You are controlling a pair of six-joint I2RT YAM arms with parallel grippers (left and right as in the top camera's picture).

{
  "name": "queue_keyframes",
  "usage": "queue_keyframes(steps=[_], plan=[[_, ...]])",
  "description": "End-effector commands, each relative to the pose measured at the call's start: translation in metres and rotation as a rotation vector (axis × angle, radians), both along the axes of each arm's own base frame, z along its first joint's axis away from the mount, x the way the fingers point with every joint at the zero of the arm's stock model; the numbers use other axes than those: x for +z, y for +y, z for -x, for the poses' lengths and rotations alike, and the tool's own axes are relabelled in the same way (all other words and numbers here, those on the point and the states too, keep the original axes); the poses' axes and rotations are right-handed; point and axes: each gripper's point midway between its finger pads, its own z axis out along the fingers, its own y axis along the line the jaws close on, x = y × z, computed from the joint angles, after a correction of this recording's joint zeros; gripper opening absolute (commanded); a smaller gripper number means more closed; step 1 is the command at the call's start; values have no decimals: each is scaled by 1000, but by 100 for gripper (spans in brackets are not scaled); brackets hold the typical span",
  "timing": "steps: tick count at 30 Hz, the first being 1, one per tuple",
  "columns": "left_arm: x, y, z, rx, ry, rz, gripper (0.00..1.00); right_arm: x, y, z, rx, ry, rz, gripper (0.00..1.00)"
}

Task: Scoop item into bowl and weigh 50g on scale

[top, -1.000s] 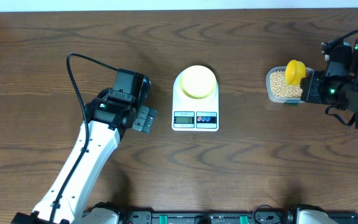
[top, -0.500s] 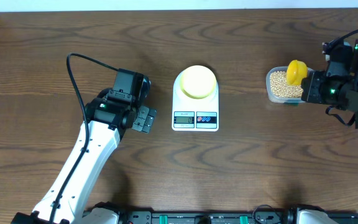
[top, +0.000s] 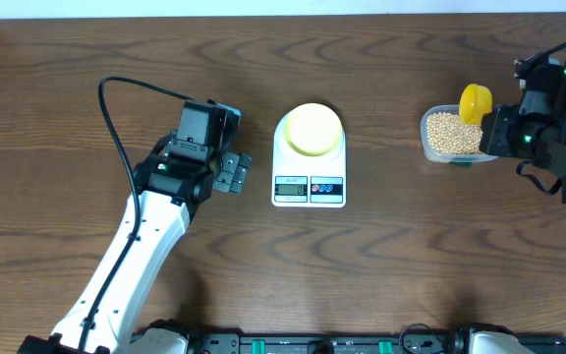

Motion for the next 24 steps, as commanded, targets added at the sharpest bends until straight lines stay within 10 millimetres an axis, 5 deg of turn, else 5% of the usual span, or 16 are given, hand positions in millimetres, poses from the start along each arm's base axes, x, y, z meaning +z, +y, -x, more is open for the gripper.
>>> queue_keyframes(steps=[1,5,10,16,24], plan=[[-7,-26,9,-76,54,139,95,9,-3,-1,-37,-22,-16,1],[-4,-59,20,-179,103,306,96,8,-5,0,-51,-16,-7,1],[-3,-63,23,-193,112,331,96,8,-17,-2,-94,-23,44,1],[14,-108,47,-361,188,577,96,16,-17,-11,-114,-68,29,1],[-4,-111,56,-357,188,375,96,16,-18,-10,-114,-67,30,1]])
